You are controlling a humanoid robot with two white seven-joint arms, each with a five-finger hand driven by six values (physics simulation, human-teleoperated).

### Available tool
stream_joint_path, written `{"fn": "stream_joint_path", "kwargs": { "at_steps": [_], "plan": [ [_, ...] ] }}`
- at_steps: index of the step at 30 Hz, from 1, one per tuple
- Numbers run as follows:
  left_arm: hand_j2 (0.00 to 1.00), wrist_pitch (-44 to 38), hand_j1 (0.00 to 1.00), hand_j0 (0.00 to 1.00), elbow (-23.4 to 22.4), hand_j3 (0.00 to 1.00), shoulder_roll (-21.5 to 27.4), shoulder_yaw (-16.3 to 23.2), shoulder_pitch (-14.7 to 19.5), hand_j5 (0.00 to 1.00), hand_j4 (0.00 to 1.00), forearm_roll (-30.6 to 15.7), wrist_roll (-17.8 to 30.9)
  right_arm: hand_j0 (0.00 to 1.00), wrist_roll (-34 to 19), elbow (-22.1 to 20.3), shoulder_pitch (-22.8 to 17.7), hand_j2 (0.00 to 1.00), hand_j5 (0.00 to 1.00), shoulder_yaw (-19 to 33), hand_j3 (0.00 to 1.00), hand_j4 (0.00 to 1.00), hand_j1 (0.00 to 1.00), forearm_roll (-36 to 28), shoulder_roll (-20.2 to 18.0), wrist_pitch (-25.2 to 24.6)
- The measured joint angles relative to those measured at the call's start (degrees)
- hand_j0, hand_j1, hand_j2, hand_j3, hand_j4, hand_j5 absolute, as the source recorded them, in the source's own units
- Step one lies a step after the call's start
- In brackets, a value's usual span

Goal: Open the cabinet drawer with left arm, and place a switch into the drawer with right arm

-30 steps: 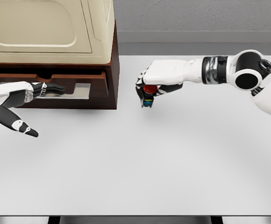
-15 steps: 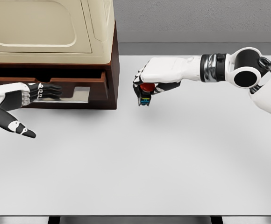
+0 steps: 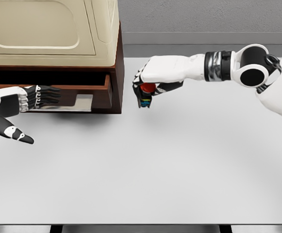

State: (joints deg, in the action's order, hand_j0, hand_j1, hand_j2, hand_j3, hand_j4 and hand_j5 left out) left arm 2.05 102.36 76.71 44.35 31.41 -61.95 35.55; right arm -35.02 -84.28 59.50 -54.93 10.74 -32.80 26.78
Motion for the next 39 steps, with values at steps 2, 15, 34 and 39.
{"fn": "stream_joint_path", "kwargs": {
  "at_steps": [2, 15, 34, 39],
  "plan": [
    [1.0, -0.03, 1.0, 1.0, -0.01, 1.0, 0.02, 0.0, -0.09, 1.0, 1.0, -0.36, 0.15, 0.44, 0.0, 0.0, 0.09, 0.44, 0.44, -0.07, 0.44, 0.44, 0.44, -0.27, 0.07, 0.0],
    [1.0, -0.15, 1.0, 1.0, -0.4, 1.0, 1.3, -0.01, -1.32, 1.0, 1.0, -3.28, 0.64, 0.44, 0.01, -0.01, 1.32, 0.44, 0.44, -0.2, 0.44, 0.44, 0.44, -2.15, 0.3, -0.05],
    [1.0, 0.15, 1.0, 1.0, -0.07, 1.0, 1.77, -0.26, -2.35, 1.0, 1.0, -2.98, -0.32, 0.44, 0.0, -0.06, 4.31, 0.44, 0.44, -0.14, 0.44, 0.44, 0.44, -4.35, 2.45, -0.83],
    [1.0, 0.01, 1.0, 1.0, -0.14, 1.0, 1.9, -0.22, -2.38, 1.0, 1.0, -3.34, -0.03, 0.44, 0.0, -0.06, 5.98, 0.44, 0.44, -0.49, 0.44, 0.44, 0.44, -4.43, 3.47, -1.44]
  ]
}}
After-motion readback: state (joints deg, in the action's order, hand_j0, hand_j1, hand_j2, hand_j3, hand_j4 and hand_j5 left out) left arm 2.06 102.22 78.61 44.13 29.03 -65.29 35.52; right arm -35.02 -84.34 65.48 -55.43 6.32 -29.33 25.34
